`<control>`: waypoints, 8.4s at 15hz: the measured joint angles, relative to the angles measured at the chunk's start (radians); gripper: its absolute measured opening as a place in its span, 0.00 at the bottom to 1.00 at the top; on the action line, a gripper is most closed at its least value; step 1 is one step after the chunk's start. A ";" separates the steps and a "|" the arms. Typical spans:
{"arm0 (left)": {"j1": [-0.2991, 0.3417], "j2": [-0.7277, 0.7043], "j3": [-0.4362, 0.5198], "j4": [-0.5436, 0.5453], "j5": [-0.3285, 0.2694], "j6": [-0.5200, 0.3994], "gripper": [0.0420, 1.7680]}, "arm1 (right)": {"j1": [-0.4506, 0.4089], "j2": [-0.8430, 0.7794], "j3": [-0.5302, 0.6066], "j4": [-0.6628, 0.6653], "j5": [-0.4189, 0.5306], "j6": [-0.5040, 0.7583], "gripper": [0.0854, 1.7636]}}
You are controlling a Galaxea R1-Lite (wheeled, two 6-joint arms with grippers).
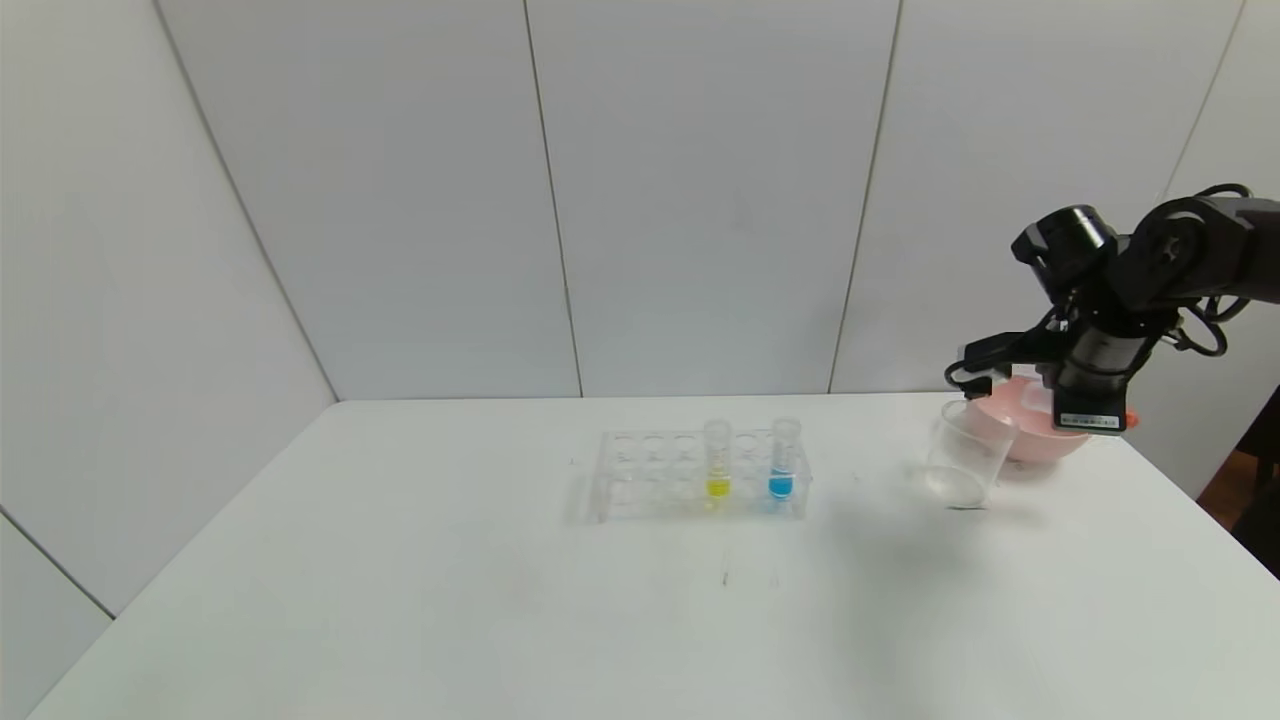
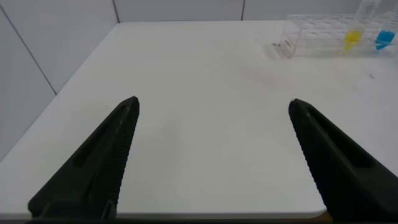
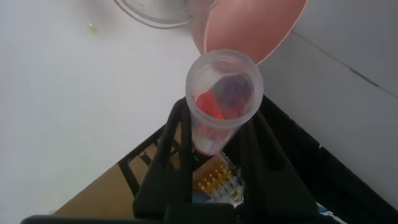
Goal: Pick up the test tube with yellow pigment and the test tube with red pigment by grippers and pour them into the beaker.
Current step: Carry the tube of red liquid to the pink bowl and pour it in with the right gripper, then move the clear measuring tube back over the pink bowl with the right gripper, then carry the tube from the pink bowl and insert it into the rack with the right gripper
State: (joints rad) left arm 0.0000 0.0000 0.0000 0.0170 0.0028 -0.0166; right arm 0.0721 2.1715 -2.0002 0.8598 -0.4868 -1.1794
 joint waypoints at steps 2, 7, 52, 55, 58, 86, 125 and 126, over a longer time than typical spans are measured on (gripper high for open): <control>0.000 0.000 0.000 0.000 0.000 0.000 0.97 | 0.009 0.004 0.000 0.003 -0.034 -0.024 0.25; 0.000 0.000 0.000 0.000 0.000 0.000 0.97 | 0.038 0.022 0.000 -0.044 -0.106 -0.041 0.25; 0.000 0.000 0.000 0.000 0.000 0.000 0.97 | 0.103 0.013 0.007 -0.194 -0.414 -0.354 0.25; 0.000 0.000 0.000 0.000 0.000 0.000 0.97 | 0.057 -0.029 0.022 -0.169 -0.239 -0.259 0.25; 0.000 0.000 0.000 0.000 0.000 0.000 0.97 | 0.013 -0.063 0.026 -0.101 -0.062 0.004 0.25; 0.000 0.000 0.000 0.000 0.000 0.000 0.97 | -0.326 -0.080 0.670 -1.343 0.750 1.093 0.25; 0.000 0.000 0.000 0.000 0.000 0.000 0.97 | -0.232 -0.285 0.961 -1.430 0.726 1.184 0.91; 0.000 0.000 0.000 0.000 0.000 0.000 0.97 | -0.173 -0.331 1.002 -1.420 0.652 1.219 0.92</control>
State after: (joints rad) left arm 0.0000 0.0000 0.0000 0.0170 0.0028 -0.0166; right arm -0.1013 1.8400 -0.9985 -0.5598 0.1653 0.0400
